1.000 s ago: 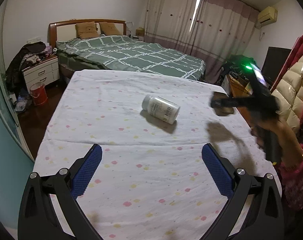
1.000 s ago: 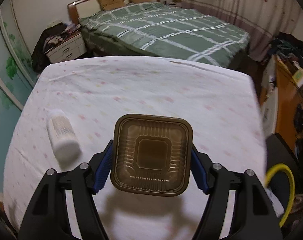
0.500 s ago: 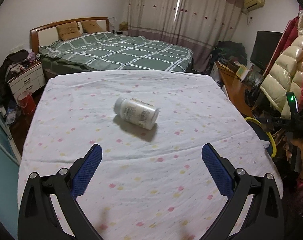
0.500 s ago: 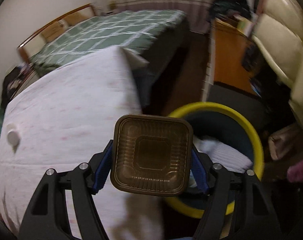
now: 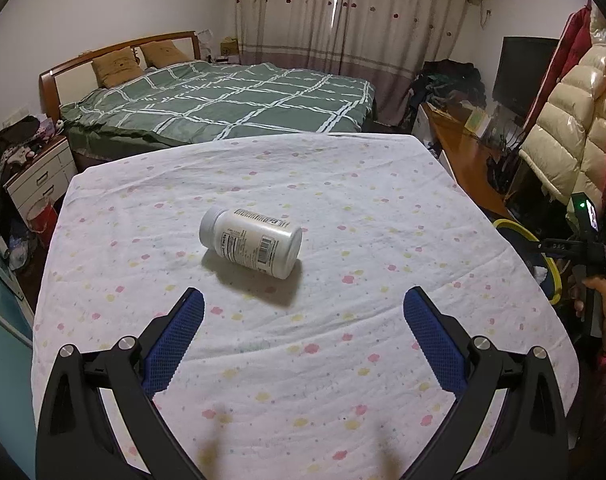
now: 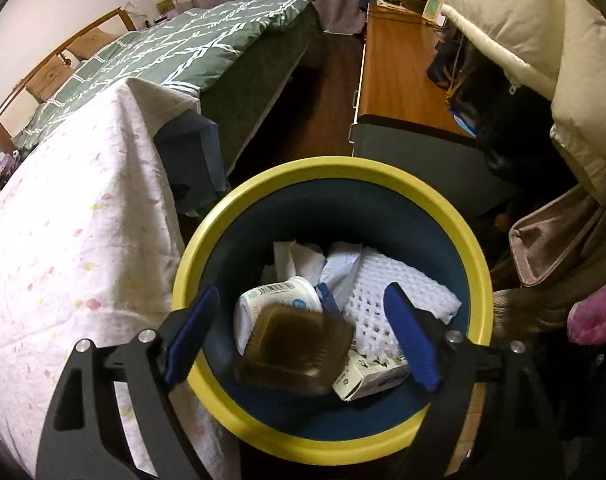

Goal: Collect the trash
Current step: 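Grasp the white plastic bottle lying on the sheet with the left gripper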

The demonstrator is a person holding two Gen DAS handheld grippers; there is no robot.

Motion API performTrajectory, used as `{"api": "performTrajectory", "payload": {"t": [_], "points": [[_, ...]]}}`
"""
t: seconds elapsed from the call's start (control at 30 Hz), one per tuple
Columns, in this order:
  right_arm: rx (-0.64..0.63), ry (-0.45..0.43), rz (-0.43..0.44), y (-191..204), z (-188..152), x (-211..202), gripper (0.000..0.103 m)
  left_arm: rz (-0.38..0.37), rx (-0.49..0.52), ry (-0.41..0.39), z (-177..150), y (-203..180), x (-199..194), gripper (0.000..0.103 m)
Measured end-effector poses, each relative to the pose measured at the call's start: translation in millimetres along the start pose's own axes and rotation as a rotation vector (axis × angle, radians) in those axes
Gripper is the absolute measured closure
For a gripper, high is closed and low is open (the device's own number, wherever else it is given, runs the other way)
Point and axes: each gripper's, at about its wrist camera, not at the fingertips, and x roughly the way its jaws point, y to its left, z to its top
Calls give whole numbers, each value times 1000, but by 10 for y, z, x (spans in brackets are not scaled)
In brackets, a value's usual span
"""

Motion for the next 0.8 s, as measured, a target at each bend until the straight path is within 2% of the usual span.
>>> {"api": "performTrajectory", "payload": {"t": [0.13,0.3,0.4,0.57,0.67,0.8], "points": [[-12,-32,13,57,-45,-147,21,-12,18,23,30,45,120,5],[-33,-52,41,178,-132,-315,20,-67,30,59,138,197,331,5],[-51,-64,47,259,-155,-400,20,-60,46,64,239,283,443,5],[-61,-74,55,321,-156,-464,19,-28,139,46,434,371,607,5],[-65,-65,57,339,-169,-446,19,-18,183,63,500,407,730,5],[-64,-48,60,340,-204,-396,19,-48,199,95,557,459,856,5]]}}
